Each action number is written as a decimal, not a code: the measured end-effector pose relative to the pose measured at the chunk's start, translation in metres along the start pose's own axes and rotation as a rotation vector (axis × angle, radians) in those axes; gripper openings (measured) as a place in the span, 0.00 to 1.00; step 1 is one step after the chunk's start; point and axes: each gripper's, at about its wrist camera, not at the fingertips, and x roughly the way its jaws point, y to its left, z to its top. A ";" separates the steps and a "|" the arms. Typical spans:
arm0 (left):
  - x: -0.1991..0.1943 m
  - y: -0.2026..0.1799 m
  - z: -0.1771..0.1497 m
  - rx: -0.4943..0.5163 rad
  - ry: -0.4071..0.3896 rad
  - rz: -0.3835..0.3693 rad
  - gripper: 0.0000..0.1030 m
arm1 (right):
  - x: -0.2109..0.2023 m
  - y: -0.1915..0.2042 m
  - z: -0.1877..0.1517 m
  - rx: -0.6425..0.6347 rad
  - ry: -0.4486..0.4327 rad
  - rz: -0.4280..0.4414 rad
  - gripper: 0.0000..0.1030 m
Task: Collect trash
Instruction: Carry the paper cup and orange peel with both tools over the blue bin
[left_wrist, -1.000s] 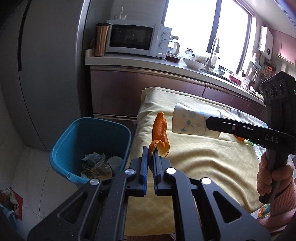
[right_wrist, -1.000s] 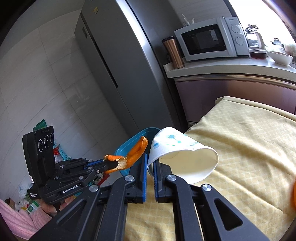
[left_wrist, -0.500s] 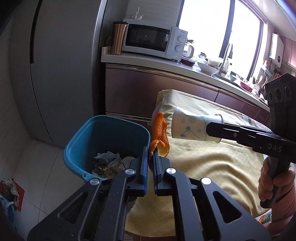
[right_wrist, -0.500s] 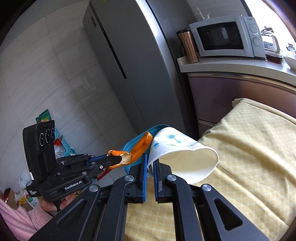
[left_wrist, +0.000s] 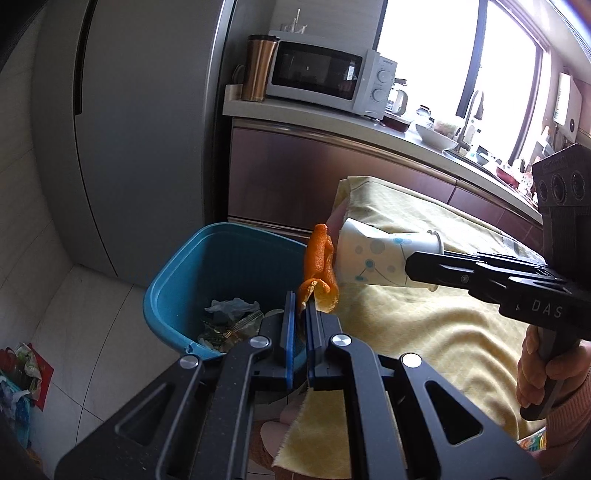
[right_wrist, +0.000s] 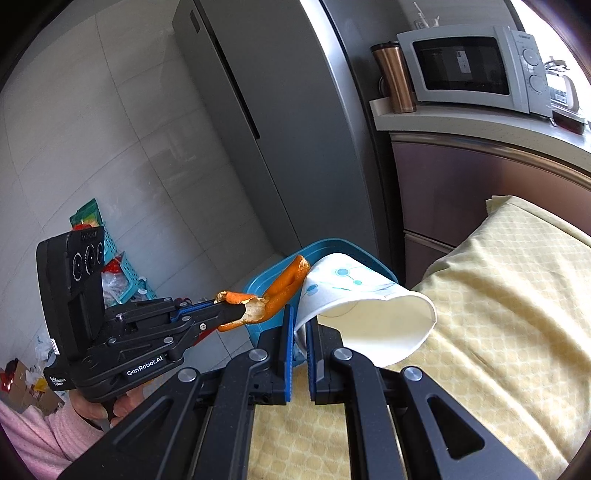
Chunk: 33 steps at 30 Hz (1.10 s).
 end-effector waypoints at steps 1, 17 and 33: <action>0.002 0.002 0.000 -0.003 0.003 0.003 0.05 | 0.003 0.001 0.001 -0.004 0.006 -0.001 0.05; 0.032 0.030 -0.005 -0.070 0.059 0.046 0.05 | 0.053 0.015 0.010 -0.066 0.123 -0.019 0.05; 0.075 0.054 -0.012 -0.148 0.119 0.067 0.05 | 0.095 0.019 0.015 -0.103 0.217 -0.046 0.06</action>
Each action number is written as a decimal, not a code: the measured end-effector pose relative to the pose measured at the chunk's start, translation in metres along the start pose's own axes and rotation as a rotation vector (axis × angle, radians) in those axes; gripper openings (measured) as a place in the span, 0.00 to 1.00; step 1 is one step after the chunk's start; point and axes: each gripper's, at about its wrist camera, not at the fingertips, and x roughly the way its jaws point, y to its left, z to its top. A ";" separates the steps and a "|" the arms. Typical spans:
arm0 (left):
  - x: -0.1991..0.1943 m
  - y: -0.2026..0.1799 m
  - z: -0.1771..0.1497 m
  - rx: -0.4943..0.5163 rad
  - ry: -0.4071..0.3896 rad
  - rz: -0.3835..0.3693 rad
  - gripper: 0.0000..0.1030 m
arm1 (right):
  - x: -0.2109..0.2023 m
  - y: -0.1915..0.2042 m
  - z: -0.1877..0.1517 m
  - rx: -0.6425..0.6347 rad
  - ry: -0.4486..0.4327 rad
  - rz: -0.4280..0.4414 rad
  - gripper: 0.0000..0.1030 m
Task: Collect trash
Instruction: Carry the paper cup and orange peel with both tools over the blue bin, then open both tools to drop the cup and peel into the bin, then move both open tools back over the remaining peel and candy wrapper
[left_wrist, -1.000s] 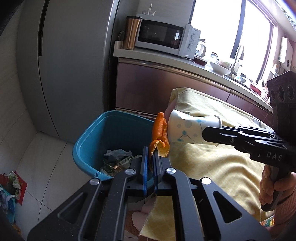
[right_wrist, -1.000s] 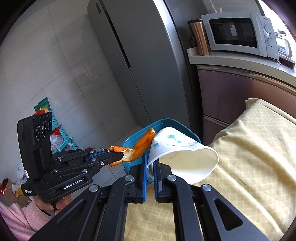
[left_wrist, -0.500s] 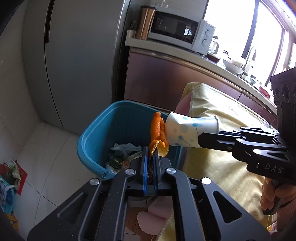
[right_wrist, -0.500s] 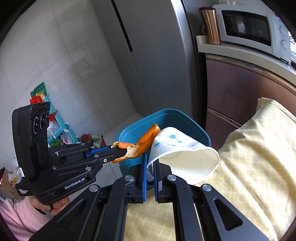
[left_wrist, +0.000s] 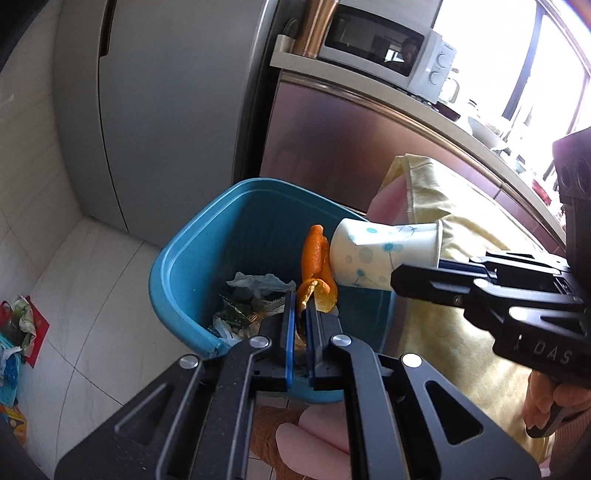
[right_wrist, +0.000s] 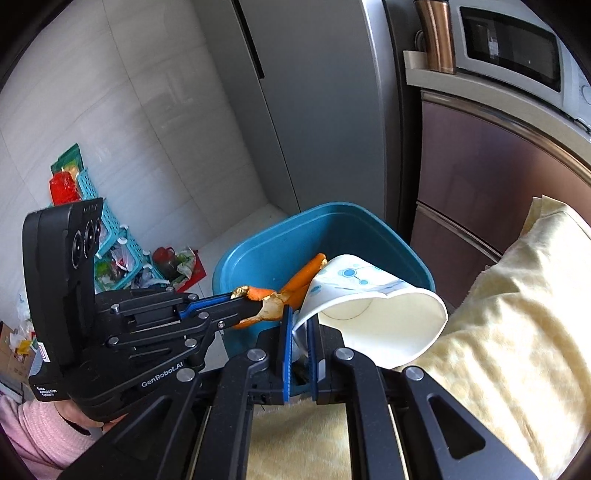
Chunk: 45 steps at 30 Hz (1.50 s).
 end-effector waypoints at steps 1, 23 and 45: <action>0.003 0.001 0.001 -0.004 0.004 0.000 0.05 | 0.002 0.000 0.000 0.000 0.005 -0.001 0.06; 0.036 0.013 -0.003 -0.074 0.045 -0.011 0.31 | -0.006 -0.027 -0.009 0.131 -0.002 0.062 0.17; -0.036 -0.179 -0.018 0.320 -0.041 -0.385 0.52 | -0.221 -0.113 -0.160 0.407 -0.332 -0.190 0.31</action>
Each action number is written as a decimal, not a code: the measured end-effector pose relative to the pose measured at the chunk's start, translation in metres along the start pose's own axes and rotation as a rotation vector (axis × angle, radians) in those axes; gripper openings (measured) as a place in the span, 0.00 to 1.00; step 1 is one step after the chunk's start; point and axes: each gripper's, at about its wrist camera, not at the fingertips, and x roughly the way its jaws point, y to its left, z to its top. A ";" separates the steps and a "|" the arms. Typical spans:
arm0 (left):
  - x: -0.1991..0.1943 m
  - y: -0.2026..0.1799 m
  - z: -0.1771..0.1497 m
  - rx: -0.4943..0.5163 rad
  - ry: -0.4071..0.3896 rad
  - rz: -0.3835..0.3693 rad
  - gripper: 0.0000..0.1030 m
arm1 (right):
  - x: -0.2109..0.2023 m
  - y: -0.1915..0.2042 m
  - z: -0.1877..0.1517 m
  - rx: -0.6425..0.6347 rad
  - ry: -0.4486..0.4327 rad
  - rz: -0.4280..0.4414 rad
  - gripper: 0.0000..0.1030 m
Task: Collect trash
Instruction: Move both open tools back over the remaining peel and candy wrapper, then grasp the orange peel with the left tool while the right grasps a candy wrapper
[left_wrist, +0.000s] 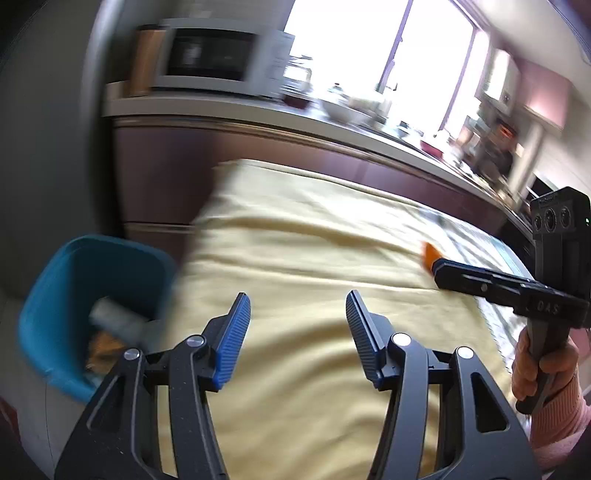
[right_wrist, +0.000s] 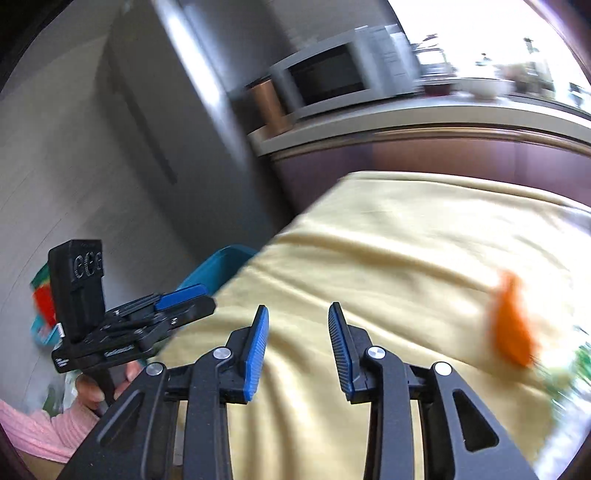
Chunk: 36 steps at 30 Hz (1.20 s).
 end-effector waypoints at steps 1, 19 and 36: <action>0.005 -0.011 0.001 0.017 0.011 -0.019 0.52 | -0.010 -0.010 -0.003 0.021 -0.014 -0.026 0.31; 0.137 -0.174 0.042 0.173 0.221 -0.188 0.53 | -0.088 -0.145 -0.042 0.284 -0.148 -0.237 0.37; 0.178 -0.168 0.037 0.068 0.345 -0.191 0.30 | -0.088 -0.156 -0.047 0.301 -0.125 -0.193 0.39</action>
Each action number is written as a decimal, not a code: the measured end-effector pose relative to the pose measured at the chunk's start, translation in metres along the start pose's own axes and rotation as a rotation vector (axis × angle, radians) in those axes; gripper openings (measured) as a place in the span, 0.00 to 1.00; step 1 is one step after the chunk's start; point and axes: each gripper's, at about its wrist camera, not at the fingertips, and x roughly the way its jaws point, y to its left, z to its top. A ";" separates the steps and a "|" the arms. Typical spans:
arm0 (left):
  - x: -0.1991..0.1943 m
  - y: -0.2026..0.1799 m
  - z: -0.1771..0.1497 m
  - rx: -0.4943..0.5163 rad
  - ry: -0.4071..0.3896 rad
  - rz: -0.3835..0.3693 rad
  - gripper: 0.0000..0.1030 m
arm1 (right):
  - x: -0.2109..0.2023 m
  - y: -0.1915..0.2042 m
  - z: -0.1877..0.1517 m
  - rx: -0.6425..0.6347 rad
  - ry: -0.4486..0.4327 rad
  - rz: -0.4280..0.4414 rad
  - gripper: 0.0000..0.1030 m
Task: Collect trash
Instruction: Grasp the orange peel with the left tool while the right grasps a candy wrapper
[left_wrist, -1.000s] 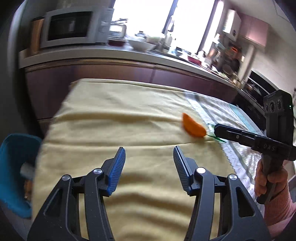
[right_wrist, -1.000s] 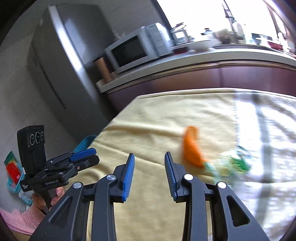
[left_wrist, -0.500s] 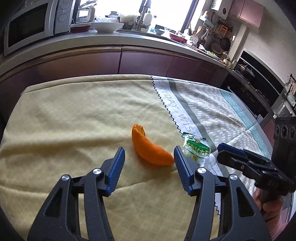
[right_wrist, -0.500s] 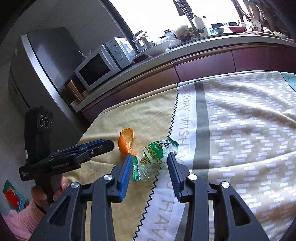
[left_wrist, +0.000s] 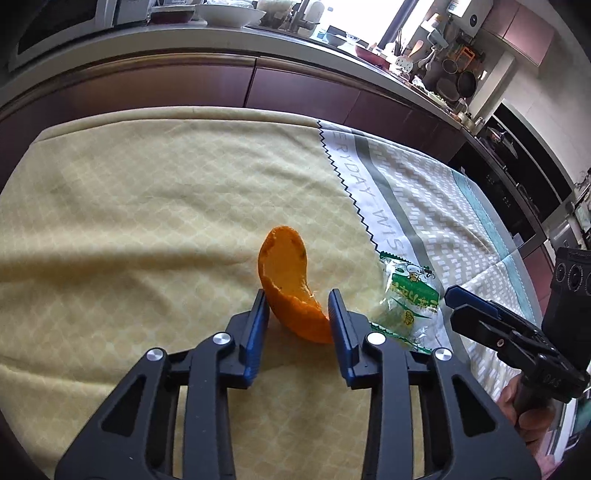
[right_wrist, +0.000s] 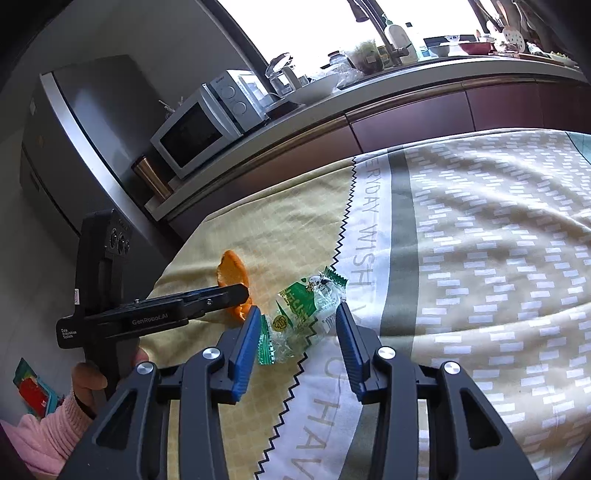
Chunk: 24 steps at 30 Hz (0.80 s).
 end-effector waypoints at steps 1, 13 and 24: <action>-0.002 0.002 -0.001 -0.007 -0.001 -0.011 0.28 | 0.002 0.000 0.000 0.002 0.005 0.001 0.39; -0.026 0.027 -0.022 -0.063 -0.040 -0.031 0.18 | 0.018 0.004 0.002 0.008 0.040 -0.012 0.40; -0.061 0.032 -0.040 -0.045 -0.103 0.000 0.12 | 0.017 0.013 0.003 -0.005 0.021 -0.002 0.02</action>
